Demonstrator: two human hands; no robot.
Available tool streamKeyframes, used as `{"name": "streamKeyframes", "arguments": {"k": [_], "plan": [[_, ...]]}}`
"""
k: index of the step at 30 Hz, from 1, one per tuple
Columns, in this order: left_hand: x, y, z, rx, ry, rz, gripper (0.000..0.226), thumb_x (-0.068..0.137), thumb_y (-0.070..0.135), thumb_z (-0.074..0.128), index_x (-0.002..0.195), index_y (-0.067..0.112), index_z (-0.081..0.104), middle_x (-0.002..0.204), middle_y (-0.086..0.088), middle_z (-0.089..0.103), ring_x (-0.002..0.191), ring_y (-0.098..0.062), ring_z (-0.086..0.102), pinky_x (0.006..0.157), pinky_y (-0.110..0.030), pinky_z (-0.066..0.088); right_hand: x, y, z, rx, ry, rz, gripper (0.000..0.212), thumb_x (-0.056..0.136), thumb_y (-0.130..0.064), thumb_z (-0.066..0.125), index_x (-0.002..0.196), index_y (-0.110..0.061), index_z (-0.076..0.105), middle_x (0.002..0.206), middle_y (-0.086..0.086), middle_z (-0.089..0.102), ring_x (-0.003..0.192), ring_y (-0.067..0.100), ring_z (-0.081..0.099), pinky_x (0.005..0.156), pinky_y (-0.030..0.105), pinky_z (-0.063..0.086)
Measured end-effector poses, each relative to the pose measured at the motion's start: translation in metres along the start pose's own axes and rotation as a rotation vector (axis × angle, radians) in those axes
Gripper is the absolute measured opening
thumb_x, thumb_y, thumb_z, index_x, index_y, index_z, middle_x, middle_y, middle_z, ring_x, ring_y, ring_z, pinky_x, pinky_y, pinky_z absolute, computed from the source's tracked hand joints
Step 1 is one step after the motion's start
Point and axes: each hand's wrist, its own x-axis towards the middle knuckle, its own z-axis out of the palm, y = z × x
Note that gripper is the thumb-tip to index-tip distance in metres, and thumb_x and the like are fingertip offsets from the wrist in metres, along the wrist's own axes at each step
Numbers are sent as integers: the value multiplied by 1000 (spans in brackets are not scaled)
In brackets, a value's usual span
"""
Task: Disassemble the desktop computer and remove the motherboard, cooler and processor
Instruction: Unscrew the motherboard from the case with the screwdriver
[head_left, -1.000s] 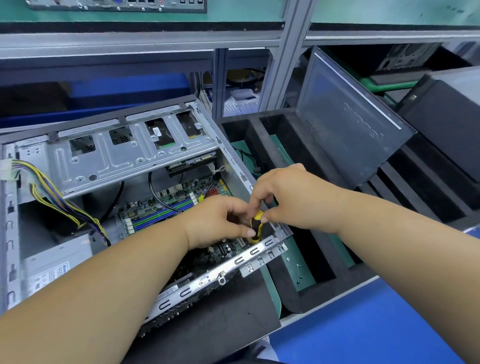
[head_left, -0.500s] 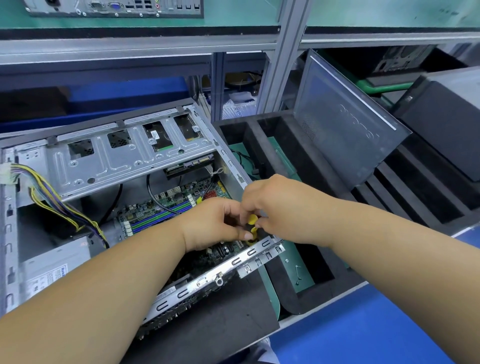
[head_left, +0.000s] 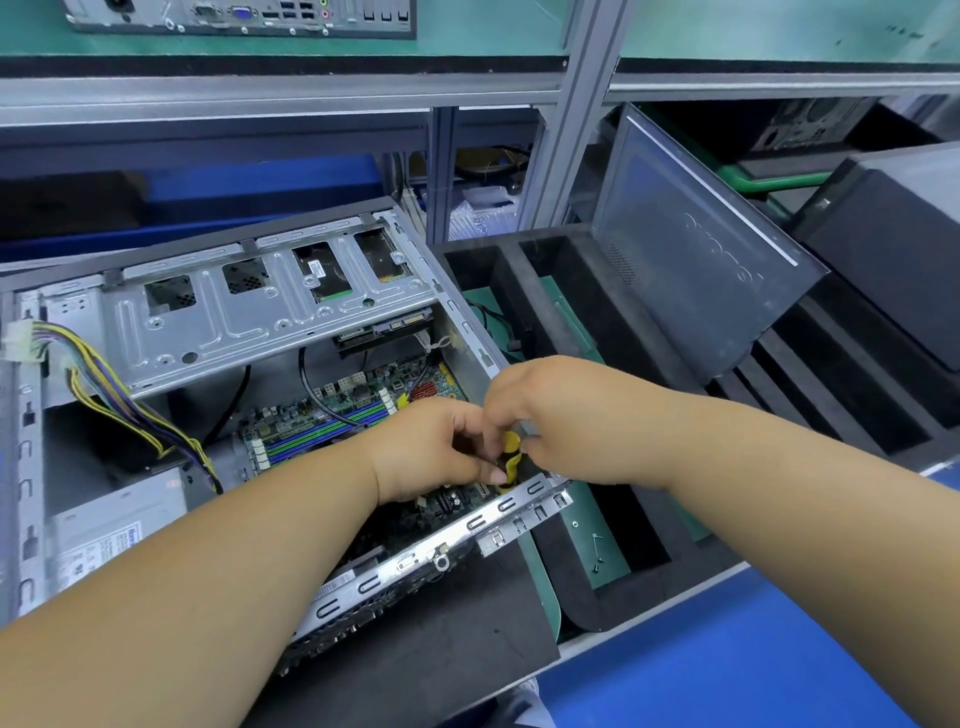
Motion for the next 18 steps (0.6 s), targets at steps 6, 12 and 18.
{"name": "streamKeyframes", "arguments": {"k": [6, 12, 18], "plan": [[2, -2, 6, 4, 44, 29, 38, 69, 19, 87, 68, 48, 63, 69, 20, 64, 65, 5, 57, 65, -10, 44, 0, 0, 1, -42, 63, 25, 15, 88, -27, 67, 103, -26, 65, 90, -14, 44, 82, 9, 48, 68, 24, 34], [1, -3, 1, 75, -8, -17, 29, 73, 24, 84, 90, 38, 66, 100, 9, 71, 98, -9, 63, 90, -26, 49, 10, -10, -9, -108, -115, 36, 31, 95, -16, 58, 124, -27, 63, 113, -8, 51, 103, 20, 59, 88, 32, 47], [3, -5, 5, 109, 34, -30, 18, 72, 26, 85, 77, 31, 68, 73, 17, 66, 67, 6, 56, 69, -15, 48, 5, -3, -4, 35, 42, 0, 18, 85, -22, 68, 102, -26, 67, 95, -12, 48, 90, 11, 54, 80, 28, 45]]}}
